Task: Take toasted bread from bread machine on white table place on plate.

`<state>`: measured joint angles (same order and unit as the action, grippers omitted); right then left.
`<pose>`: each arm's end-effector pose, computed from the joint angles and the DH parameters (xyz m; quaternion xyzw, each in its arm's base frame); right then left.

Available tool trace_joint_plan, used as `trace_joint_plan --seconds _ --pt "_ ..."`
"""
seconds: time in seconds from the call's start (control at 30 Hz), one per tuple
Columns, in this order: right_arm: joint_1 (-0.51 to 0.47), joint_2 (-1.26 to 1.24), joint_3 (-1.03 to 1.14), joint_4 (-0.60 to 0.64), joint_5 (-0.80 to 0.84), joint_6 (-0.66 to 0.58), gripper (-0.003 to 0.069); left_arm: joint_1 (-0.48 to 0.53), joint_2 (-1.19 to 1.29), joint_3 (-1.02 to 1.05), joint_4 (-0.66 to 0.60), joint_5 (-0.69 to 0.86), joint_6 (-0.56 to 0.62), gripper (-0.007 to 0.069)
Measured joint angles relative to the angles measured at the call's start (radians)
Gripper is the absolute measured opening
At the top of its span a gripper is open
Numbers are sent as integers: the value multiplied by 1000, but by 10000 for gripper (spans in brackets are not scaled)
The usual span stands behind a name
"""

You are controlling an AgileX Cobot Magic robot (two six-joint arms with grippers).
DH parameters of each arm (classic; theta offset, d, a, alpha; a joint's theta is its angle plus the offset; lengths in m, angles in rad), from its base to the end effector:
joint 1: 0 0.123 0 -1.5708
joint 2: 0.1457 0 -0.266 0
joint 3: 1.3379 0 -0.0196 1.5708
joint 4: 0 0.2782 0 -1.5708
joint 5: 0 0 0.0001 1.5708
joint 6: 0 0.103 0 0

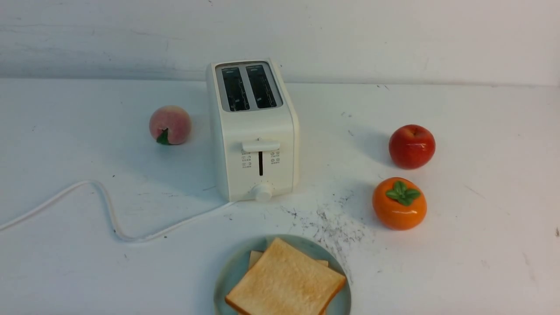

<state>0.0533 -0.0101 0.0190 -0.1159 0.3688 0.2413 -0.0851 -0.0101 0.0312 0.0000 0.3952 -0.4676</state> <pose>0.1110 0.0016 0.1709 0.0444 0.8000 0.0390 0.5970 0.1098 -0.0094 0.1635 -0.1546 0.7986 -0.1587 0.5597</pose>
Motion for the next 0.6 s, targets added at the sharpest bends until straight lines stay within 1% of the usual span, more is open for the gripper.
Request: trace_joint_plan --seconds 0.6 --pt "0 0 0 0 0 0 192 0 0 0 0 0 1 65"
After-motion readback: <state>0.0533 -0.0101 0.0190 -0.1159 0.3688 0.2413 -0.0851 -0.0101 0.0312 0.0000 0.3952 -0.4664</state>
